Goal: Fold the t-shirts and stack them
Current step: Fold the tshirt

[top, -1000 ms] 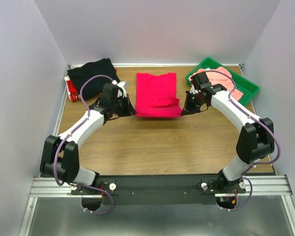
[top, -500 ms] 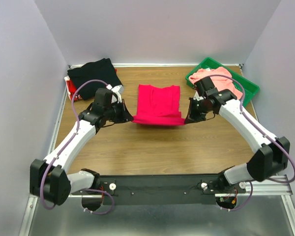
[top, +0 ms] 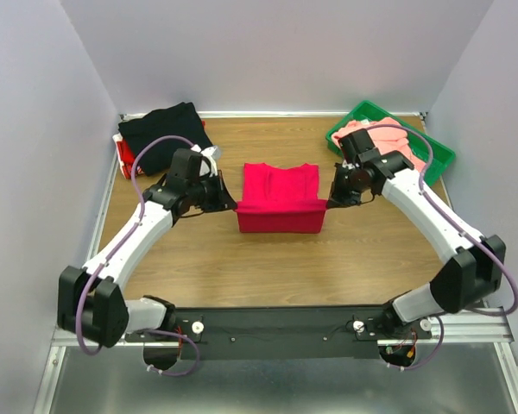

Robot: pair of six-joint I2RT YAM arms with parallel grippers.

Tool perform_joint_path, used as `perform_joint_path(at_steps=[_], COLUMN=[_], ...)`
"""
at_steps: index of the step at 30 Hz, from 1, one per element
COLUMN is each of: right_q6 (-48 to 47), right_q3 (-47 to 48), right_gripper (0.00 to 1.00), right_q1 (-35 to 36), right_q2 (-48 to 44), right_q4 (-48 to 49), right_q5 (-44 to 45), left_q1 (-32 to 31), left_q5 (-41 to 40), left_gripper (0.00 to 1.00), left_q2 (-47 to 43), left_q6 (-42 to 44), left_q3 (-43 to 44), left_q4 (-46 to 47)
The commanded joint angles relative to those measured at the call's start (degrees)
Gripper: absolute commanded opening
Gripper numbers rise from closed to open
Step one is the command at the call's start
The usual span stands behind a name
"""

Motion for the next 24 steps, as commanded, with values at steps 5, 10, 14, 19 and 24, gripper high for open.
perform_joint_path(at_steps=[5, 10, 14, 19, 24], right_q6=[-0.1, -0.6, -1.2, -2.5, -4.1], right_q3=[6.8, 11.1, 14.2, 18.4, 22.6], right_gripper=[0.00, 0.00, 0.01, 0.00, 0.01], right_q1=[-0.4, -0.4, -0.6, -1.7, -2.6], right_q2=[9.1, 13.7, 15.2, 19.4, 23.8], right_q4=[4.5, 4.6, 4.6, 4.6, 4.6], right_q5=[9.9, 12.1, 13.1, 13.2, 13.7], left_q1=[0.6, 1.3, 1.6, 2.9, 4.2], left_q5=[-4.3, -4.2, -4.0, -3.6, -2.9], left_gripper=[0.00, 0.00, 0.00, 0.00, 0.00], left_q2=[10.2, 15.9, 18.6, 23.3, 27.1], left_q6=[3.2, 2.9, 3.0, 3.7, 4.1], left_q3=[7.3, 12.3, 15.6, 19.8, 23.0], left_q4=[3.6, 4.6, 5.0, 4.7, 5.4])
